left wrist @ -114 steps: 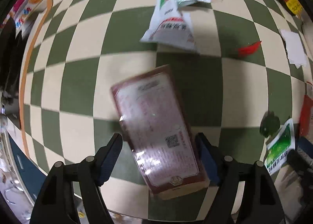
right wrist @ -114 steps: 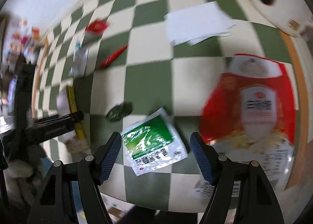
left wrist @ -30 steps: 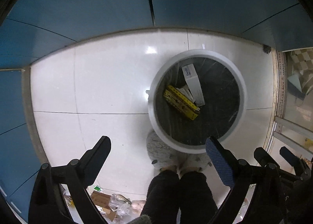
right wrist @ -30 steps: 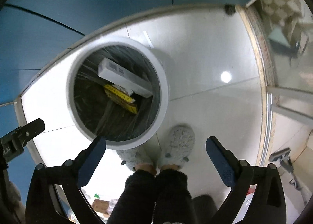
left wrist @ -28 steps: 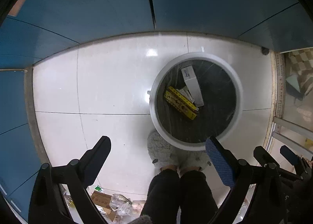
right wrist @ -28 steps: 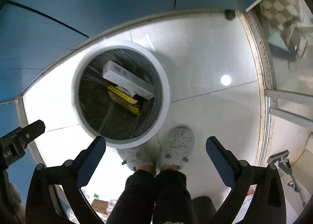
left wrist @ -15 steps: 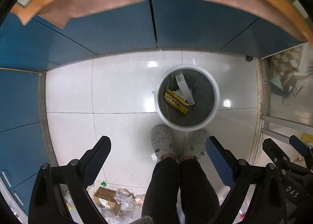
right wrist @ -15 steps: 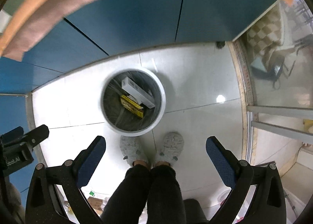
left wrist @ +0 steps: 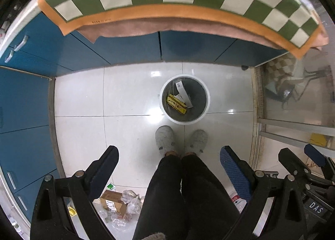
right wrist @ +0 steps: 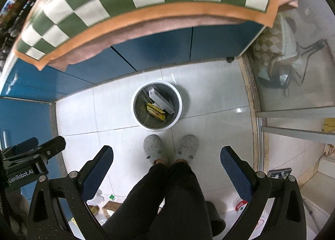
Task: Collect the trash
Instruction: 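Raise both tools back toward the counter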
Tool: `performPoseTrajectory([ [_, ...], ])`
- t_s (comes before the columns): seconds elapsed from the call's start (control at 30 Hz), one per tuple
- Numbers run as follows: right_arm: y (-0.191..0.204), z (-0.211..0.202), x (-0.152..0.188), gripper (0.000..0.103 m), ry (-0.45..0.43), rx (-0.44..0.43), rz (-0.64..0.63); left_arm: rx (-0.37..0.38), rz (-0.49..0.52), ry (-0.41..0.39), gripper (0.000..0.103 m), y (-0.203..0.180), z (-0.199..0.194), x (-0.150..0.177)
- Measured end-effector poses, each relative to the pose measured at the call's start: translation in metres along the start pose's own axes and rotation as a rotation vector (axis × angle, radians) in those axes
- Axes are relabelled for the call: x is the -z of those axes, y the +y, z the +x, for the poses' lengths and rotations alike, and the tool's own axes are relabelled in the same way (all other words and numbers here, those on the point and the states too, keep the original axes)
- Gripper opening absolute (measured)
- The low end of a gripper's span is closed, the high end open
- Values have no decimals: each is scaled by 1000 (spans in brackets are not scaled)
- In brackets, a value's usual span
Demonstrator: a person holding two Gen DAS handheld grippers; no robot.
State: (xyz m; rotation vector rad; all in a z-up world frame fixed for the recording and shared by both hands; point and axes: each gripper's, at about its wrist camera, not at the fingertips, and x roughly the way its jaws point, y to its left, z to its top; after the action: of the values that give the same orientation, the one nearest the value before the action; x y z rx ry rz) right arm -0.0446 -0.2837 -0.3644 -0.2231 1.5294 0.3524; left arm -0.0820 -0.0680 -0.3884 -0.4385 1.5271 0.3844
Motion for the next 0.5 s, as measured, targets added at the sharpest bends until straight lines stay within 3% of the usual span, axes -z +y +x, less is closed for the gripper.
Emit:
performPoseTrajectory([
  [0.13, 7, -49, 6, 103, -39, 6, -13, 36, 1, -40, 99, 4, -33, 2],
  [0.27, 11, -86, 1, 103, -89, -35, 4, 35, 19, -148, 99, 6, -71, -6],
  [0.5, 16, -134, -44, 103, -201, -130, 61, -21, 2, -346, 103, 10, -131, -63],
])
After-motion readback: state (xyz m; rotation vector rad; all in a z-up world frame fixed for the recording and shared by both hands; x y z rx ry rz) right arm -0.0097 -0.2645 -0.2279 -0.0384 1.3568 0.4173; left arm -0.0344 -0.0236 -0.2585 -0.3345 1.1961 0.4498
